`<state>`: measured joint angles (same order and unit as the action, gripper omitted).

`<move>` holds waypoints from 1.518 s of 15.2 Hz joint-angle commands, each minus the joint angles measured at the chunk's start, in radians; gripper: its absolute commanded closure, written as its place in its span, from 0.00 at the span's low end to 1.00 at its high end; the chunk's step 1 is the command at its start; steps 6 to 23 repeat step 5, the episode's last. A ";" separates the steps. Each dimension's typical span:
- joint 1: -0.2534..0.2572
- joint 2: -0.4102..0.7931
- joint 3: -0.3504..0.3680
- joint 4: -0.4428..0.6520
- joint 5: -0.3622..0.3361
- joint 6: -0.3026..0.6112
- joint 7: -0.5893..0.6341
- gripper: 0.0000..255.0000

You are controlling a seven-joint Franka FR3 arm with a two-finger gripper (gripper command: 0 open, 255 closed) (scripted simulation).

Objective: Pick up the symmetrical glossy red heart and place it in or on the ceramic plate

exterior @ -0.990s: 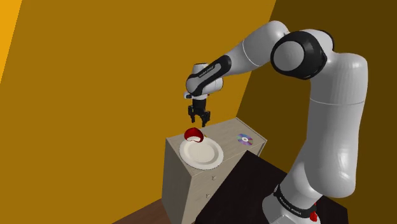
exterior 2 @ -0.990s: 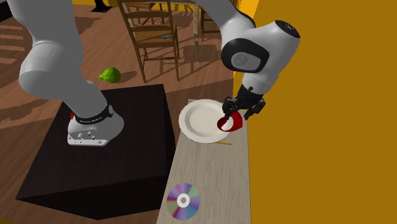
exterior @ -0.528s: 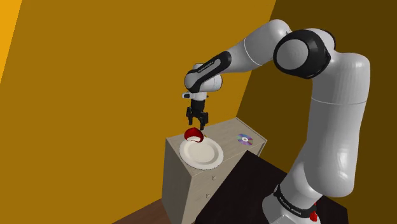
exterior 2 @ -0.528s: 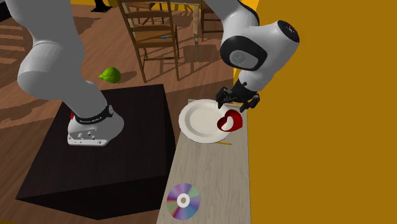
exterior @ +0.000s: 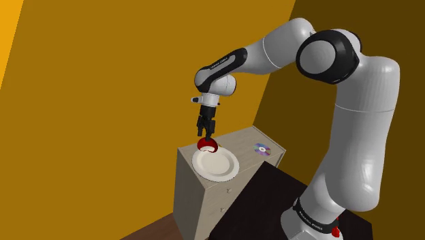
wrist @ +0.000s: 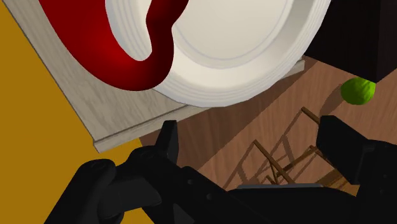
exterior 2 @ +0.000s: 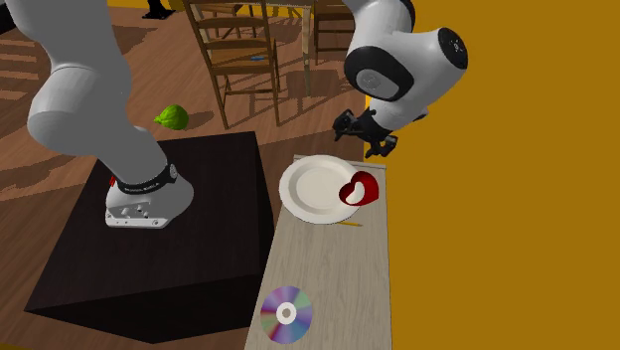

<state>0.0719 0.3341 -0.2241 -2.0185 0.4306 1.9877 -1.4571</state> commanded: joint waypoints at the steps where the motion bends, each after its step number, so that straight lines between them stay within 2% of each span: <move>1: -0.045 0.167 -0.008 0.204 0.005 -0.140 0.008 0.00; 5: -0.117 0.410 -0.008 0.515 0.022 -0.324 0.042 0.00; 23: -0.117 0.410 -0.008 0.515 0.022 -0.324 0.042 0.00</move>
